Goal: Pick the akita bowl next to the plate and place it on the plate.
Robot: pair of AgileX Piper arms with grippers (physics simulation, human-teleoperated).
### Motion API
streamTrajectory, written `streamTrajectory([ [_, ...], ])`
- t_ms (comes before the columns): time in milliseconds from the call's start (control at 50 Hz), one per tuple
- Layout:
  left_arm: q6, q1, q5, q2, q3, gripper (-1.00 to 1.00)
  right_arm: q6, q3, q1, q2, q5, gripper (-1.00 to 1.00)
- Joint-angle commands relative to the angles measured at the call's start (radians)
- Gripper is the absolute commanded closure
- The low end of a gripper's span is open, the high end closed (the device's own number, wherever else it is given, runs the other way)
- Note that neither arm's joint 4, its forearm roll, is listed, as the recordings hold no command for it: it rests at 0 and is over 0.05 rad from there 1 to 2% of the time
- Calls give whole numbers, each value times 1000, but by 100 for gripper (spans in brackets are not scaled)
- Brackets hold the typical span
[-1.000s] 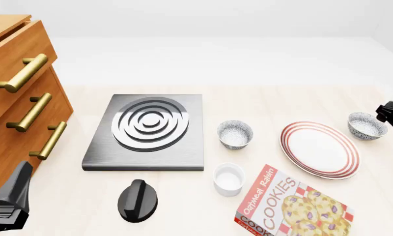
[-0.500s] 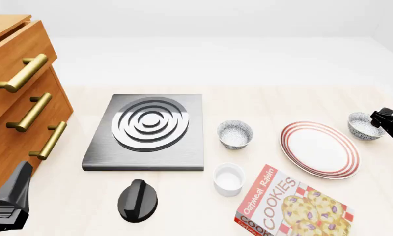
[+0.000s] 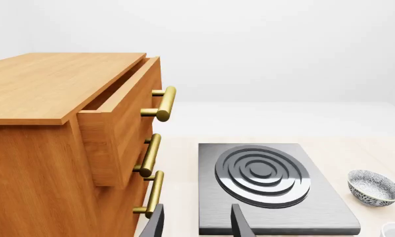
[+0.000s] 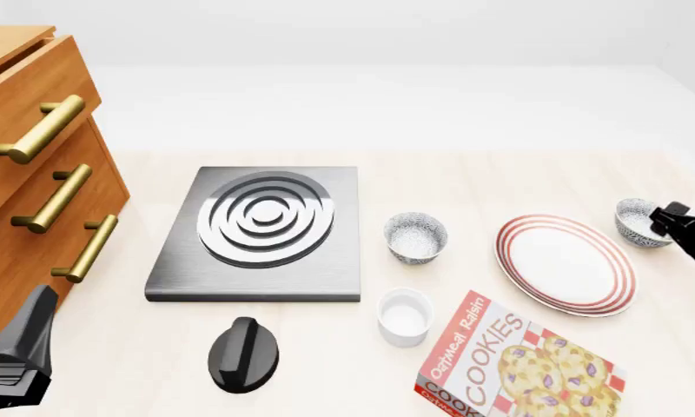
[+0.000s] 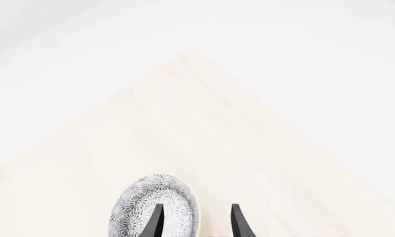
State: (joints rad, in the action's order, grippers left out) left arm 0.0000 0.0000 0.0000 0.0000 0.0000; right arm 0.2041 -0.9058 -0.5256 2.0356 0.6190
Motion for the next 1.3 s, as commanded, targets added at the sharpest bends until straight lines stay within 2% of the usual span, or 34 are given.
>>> streamTrajectory([
  [20, 0, 0, 0, 0, 0, -100, 0, -1, -5, 17, 4, -100],
  [820, 0, 0, 0, 0, 0, -100, 3, -21, -15, 94, 13, -100],
  [1140, 0, 0, 0, 0, 0, -100, 44, -60, 14, 158, -20, -100],
  [1280, 0, 0, 0, 0, 0, -100, 38, -65, 15, 170, -23, -100],
  [1300, 0, 0, 0, 0, 0, -100, 37, -65, 15, 171, -24, 100],
])
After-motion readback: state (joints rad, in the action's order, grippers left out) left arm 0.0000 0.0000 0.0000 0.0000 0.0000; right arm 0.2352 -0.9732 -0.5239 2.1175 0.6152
